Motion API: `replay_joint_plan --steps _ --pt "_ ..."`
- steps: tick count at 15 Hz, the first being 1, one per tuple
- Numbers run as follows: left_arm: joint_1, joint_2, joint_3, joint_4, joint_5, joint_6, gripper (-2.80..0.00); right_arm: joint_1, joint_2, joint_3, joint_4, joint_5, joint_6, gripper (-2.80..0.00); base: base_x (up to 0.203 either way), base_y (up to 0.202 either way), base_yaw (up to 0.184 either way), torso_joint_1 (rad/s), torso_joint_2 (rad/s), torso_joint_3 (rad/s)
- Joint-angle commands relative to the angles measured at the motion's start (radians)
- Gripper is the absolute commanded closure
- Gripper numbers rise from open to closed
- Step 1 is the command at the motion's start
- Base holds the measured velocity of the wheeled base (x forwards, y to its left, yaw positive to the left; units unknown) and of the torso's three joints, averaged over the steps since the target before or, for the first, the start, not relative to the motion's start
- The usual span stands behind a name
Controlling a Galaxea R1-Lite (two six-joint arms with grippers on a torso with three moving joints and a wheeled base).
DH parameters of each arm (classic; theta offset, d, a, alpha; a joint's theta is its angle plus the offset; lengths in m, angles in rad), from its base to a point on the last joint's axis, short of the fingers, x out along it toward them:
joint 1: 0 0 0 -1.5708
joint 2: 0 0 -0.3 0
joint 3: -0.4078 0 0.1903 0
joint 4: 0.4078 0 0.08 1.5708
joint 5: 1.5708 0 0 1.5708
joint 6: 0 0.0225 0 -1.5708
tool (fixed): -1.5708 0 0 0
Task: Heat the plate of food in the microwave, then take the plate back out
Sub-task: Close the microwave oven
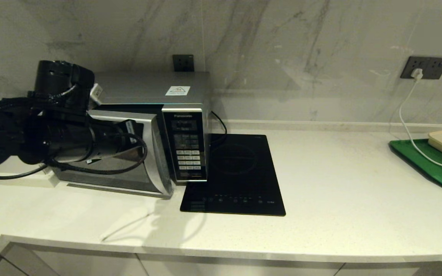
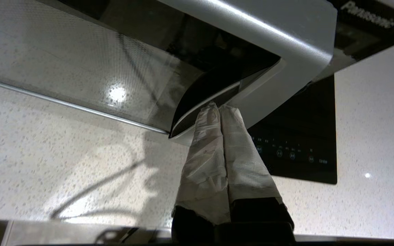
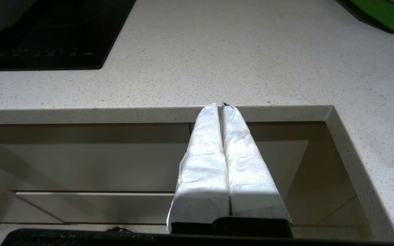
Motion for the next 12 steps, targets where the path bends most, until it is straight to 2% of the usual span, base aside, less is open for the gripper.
replay_joint_plan --steps 1,5,12 --pt "-0.001 0.044 0.003 -0.045 0.003 -0.001 0.00 0.002 0.001 0.000 0.001 0.000 0.001 0.00 0.000 0.000 0.000 0.000 0.00 0.000" --pt "-0.014 0.091 0.009 -0.136 0.043 0.000 0.00 0.000 0.001 0.000 0.001 0.000 0.001 0.00 0.000 0.000 0.000 0.000 0.00 0.000" --pt "-0.033 0.122 0.010 -0.215 0.058 0.011 0.00 0.000 0.001 0.000 0.001 0.000 0.001 0.00 0.000 0.000 0.000 0.000 0.00 0.000"
